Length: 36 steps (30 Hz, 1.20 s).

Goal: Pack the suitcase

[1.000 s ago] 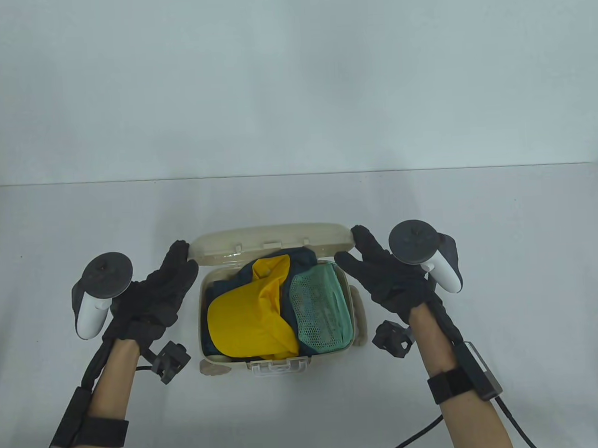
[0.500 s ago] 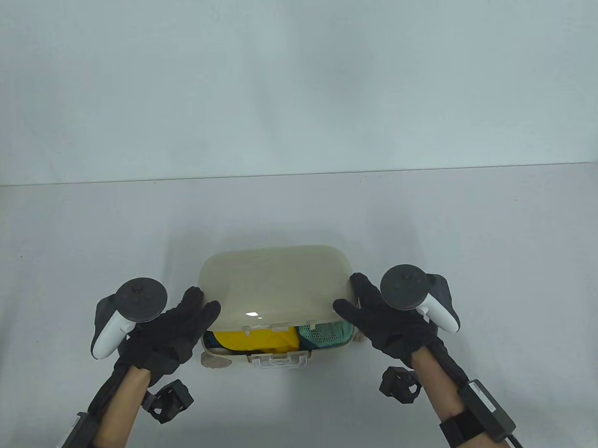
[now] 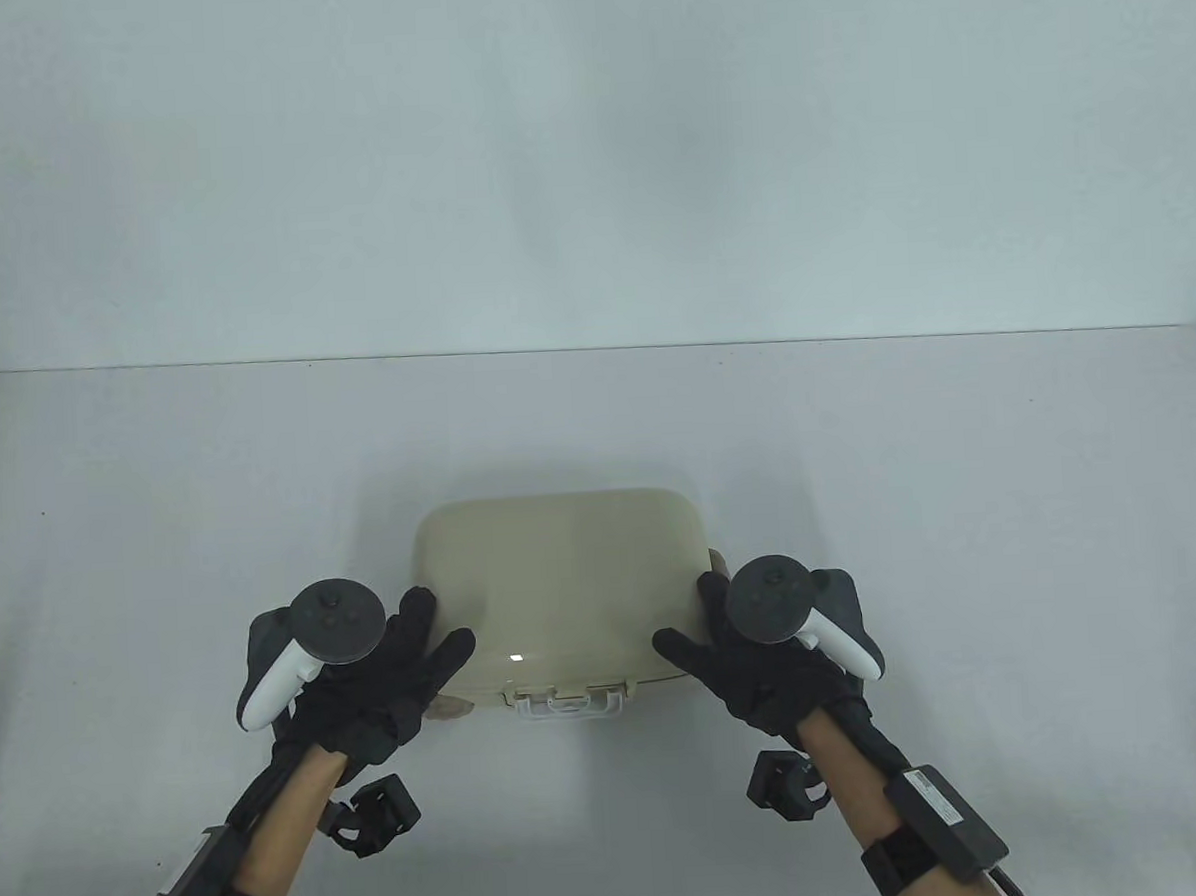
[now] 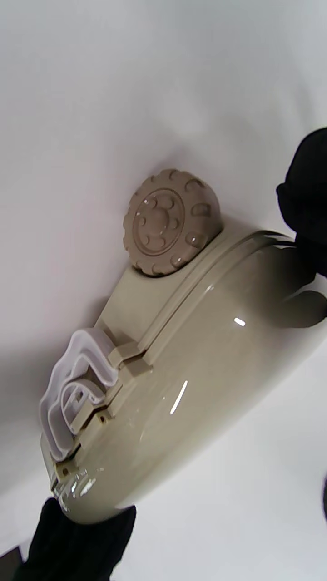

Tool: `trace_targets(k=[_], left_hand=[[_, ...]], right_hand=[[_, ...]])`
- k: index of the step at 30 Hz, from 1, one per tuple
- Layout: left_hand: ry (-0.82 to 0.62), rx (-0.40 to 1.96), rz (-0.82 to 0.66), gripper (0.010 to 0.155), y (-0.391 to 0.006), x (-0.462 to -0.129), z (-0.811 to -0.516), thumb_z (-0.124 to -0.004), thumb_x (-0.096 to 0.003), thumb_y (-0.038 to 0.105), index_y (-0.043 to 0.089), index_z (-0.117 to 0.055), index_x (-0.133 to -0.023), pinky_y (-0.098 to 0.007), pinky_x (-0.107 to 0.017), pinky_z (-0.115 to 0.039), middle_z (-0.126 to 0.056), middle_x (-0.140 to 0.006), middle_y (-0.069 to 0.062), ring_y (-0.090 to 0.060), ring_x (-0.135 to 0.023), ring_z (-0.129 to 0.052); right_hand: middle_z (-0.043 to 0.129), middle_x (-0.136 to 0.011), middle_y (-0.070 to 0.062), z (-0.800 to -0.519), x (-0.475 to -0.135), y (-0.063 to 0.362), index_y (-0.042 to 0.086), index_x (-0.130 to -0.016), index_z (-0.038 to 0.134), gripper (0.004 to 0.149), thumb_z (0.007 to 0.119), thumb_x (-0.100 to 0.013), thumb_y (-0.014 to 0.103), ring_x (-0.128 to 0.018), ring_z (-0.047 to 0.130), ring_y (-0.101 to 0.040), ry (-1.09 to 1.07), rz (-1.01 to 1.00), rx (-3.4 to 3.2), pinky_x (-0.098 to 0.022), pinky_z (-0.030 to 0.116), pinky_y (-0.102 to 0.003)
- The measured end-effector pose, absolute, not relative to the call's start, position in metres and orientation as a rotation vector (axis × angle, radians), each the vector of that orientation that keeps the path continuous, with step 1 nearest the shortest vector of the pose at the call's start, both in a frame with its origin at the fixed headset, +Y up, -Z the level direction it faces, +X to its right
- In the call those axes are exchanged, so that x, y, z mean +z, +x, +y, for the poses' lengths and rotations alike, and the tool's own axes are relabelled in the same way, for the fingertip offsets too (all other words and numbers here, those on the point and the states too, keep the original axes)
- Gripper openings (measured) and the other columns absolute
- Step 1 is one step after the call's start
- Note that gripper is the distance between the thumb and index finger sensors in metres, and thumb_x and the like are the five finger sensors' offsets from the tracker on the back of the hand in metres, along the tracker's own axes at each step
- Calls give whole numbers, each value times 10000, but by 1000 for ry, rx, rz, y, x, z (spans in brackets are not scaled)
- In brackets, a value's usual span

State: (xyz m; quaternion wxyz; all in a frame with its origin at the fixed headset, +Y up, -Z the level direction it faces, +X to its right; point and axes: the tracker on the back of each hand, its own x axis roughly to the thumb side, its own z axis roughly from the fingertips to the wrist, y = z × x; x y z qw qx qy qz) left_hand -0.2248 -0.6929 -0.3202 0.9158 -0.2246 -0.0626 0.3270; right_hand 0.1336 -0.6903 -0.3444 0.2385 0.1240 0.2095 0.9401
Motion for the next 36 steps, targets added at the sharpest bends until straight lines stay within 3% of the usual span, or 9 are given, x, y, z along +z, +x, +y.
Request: trace_targets(k=[8,11,13,15,20,23,27,31,36], left_hand=[[-473,534,-153,911,-224,-315,-691,-507,-503,650,89,-188,-1146,-589,-734,-512,-358,-1144,-358,-575,-1027,-489],[-394,476,-125,887,-224,-324,-680,-522,-504,648,91,-310,-1161,-578,-747,-501,-363,-1171,-309,-542,-1053,-474],[-366,440,-129,893,-221,-334,-673,-533,-502,654,127,-241,-1162,-578,-759,-475,-309,-1181,-292,-531,-1071,-423],[-329,397,-138,896,-213,-353,-664,-546,-494,662,185,-179,-1159,-591,-767,-455,-247,-1194,-266,-515,-1093,-361],[-337,371,-157,930,-196,-393,-660,-596,-463,674,240,-140,-1147,-626,-779,-399,-151,-1213,-190,-500,-1111,-228],[-397,315,-132,959,-192,-412,-667,-607,-445,690,248,-123,-1144,-654,-775,-381,-113,-1213,-180,-499,-1112,-181],[-463,306,-130,990,-188,-424,-676,-609,-426,716,256,-103,-1143,-680,-768,-384,-86,-1213,-173,-512,-1111,-163],[-518,319,-141,998,-192,-428,-687,-597,-419,741,276,-90,-1141,-681,-767,-400,-48,-1209,-147,-524,-1109,-172],[-529,339,-124,998,-195,-429,-688,-625,-409,743,296,-100,-1131,-667,-777,-396,-56,-1212,-123,-509,-1119,-181]], right_hand=[[382,-1143,-327,-690,-340,130,-47,-1091,213,972,470,-488,671,-1016,493,-567,396,568,2707,-705,567,-607],[399,-1150,-311,-684,-340,133,-29,-1108,262,960,478,-489,672,-1015,499,-569,384,530,2704,-703,567,-607],[426,-1153,-290,-678,-334,134,-10,-1113,272,950,487,-490,674,-1017,536,-551,405,460,2715,-704,587,-590],[512,-1147,-251,-668,-323,132,27,-1120,346,915,504,-493,674,-1008,616,-511,443,330,2755,-688,641,-566],[774,-1011,-139,-659,-302,122,96,-1063,551,796,556,-499,657,-856,865,-374,572,226,2765,-608,777,-483],[849,-941,-115,-667,-297,118,103,-1022,627,750,567,-506,644,-782,928,-341,621,310,2712,-564,815,-458],[881,-905,-160,-687,-299,117,44,-1009,657,756,576,-528,621,-734,953,-372,604,593,2622,-525,824,-477],[848,-941,-171,-711,-304,111,1,-1050,567,774,574,-549,590,-768,930,-389,564,786,2534,-531,818,-483],[664,-1078,-210,-742,-309,106,4,-1105,369,821,552,-560,591,-898,785,-437,482,1008,2377,-585,767,-492]])
